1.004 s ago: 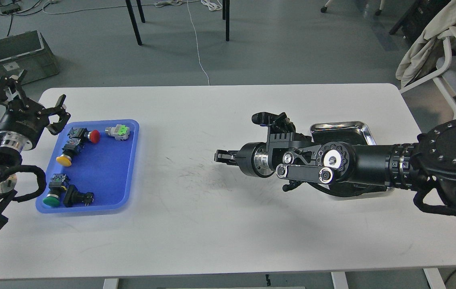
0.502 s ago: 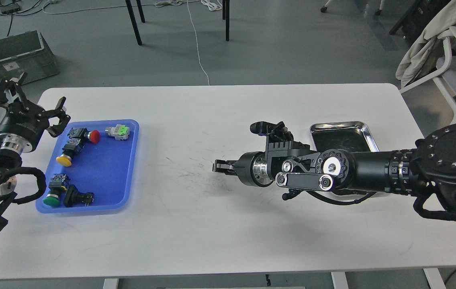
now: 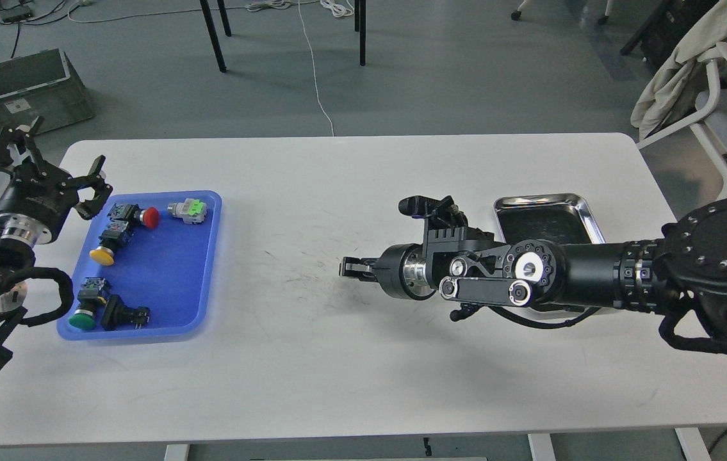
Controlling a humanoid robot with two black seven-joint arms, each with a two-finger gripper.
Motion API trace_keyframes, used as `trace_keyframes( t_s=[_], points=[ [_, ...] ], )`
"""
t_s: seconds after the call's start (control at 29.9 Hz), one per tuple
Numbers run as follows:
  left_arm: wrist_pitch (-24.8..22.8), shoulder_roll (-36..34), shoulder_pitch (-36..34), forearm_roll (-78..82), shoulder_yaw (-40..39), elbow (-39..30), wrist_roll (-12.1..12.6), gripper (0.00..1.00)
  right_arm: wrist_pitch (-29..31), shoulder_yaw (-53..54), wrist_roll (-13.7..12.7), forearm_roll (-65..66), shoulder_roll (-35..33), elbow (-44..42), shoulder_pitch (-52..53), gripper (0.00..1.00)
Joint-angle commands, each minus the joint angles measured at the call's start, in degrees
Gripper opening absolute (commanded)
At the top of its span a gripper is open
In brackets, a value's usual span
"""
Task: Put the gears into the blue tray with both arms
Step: 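Lift the black gear with the right gripper and carry it to table center, then open the right gripper to set the gear down and retract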
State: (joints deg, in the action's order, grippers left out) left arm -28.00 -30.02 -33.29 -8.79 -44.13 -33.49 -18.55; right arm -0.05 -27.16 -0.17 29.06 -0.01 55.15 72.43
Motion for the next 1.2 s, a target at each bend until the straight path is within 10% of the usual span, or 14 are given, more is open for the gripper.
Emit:
trace_keyframes(
  t_s=[0.0, 0.07, 0.33, 0.9, 1.17],
  points=[
    [0.0, 0.0, 0.0, 0.0, 0.0, 0.0, 0.0, 0.99, -0.4, 0.0, 0.0, 0.0, 0.0, 0.0, 0.0, 0.53],
    [0.0, 0.0, 0.0, 0.0, -0.1, 0.0, 0.0, 0.99, -0.7, 0.1, 0.3, -0.1, 0.0, 0.0, -0.1, 0.72],
    [0.0, 0.0, 0.0, 0.0, 0.0, -0.4, 0.0, 0.99, -1.3, 2.1, 1.6, -0.1, 0.0, -1.3, -0.2, 0.94],
    [0.0, -4.2, -3.8, 12.4, 0.6, -0.9, 1.1, 0.99, -0.4, 34.7, 2.9, -1.0, 0.0, -8.8, -6.5, 0.95],
    [2.8, -11.2, -5.1, 24.3, 0.7, -16.9, 1.3, 0.99, 2.7, 59.9, 2.9, -4.8, -11.9, -3.1, -18.8, 0.95]
  ],
)
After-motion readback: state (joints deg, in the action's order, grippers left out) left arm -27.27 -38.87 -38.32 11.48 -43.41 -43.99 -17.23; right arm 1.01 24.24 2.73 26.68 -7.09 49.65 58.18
